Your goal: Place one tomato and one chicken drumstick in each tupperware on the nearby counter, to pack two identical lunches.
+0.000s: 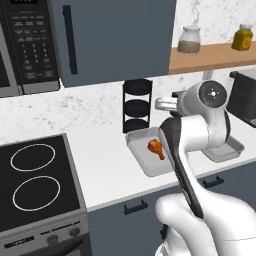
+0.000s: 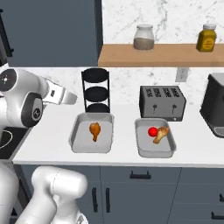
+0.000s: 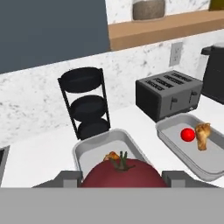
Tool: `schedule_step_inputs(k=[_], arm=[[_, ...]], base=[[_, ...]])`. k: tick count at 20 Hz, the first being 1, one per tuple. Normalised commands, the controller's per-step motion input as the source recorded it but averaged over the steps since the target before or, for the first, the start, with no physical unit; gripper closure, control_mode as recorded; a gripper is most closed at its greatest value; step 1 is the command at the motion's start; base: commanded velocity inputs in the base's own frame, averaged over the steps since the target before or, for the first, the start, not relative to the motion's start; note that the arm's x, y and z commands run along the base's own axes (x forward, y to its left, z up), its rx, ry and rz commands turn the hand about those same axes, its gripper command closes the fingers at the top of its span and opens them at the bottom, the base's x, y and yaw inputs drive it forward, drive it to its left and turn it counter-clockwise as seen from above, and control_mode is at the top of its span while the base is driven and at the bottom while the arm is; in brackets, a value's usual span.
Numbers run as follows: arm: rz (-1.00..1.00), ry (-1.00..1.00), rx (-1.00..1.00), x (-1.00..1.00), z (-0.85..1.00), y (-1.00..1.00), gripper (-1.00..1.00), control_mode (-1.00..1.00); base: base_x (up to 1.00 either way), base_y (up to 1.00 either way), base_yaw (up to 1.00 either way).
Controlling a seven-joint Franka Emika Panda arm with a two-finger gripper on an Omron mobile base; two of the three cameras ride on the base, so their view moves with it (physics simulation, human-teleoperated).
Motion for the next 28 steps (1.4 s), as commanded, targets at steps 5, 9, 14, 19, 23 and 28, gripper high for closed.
schedule_step_inputs(k=[5, 9, 14, 19, 23, 28], arm=[[0.01, 0.13, 0.03, 0.21, -0.79, -0.29, 1.0, -1.0], [0.03, 0.22, 0.03, 0.13, -0.93, -0.09, 1.0, -1.0], [0.04, 0.16, 0.02, 0.26, -0.9, 0.0, 1.0, -1.0], [0.07, 0.2, 0.08, 0.57, -0.69, 0.0, 1.0, -1.0], [0.06, 0.21, 0.07, 0.89, -0.58, 0.06, 1.0, -1.0], [0.04, 0.2, 0.05, 1.0, -0.42, 0.11, 1.0, -1.0]], base=[[0.0, 0.0, 0.0], [0.0, 0.0, 0.0], [0.0, 0.0, 0.0], [0.0, 0.0, 0.0], [0.0, 0.0, 0.0], [0.0, 0.0, 0.0]])
